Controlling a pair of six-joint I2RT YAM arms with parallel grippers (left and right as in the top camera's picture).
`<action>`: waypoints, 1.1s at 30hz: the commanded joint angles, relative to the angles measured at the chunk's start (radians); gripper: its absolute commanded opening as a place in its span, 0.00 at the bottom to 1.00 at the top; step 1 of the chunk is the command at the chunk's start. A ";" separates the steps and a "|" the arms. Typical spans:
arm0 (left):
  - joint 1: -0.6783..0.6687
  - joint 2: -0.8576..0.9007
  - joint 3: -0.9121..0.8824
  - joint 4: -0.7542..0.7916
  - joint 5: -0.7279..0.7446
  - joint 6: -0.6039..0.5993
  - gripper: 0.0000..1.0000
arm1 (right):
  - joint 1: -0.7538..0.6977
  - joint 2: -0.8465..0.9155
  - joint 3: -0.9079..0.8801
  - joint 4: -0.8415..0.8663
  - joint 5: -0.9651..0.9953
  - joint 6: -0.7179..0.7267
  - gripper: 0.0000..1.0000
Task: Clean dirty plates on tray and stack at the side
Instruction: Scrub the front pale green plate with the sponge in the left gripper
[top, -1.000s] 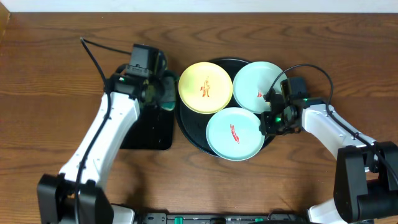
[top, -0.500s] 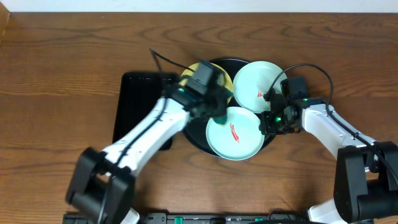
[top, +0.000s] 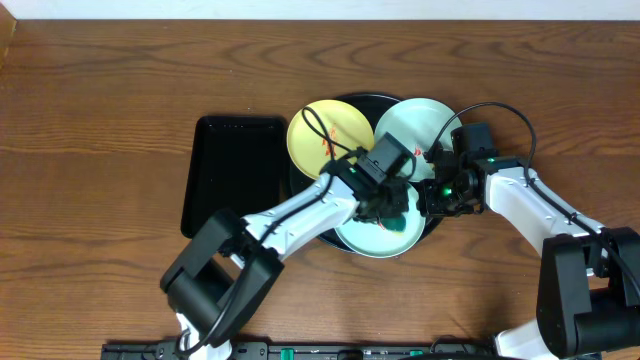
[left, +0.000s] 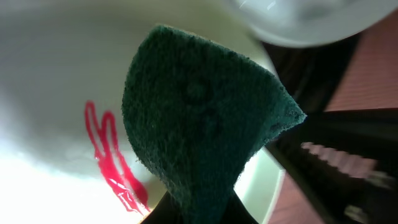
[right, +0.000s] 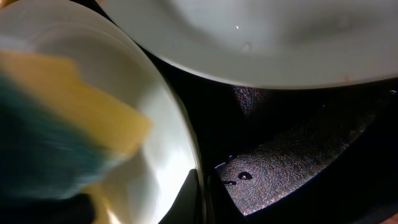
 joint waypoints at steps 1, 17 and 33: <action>0.012 0.033 0.006 -0.029 -0.044 -0.025 0.07 | 0.007 0.006 0.015 -0.002 -0.008 0.008 0.01; 0.105 -0.031 0.014 -0.219 -0.171 0.105 0.07 | 0.007 0.006 0.015 -0.005 -0.007 0.008 0.01; 0.044 -0.022 0.016 -0.045 -0.066 0.090 0.07 | 0.007 0.006 0.015 -0.005 -0.008 0.008 0.01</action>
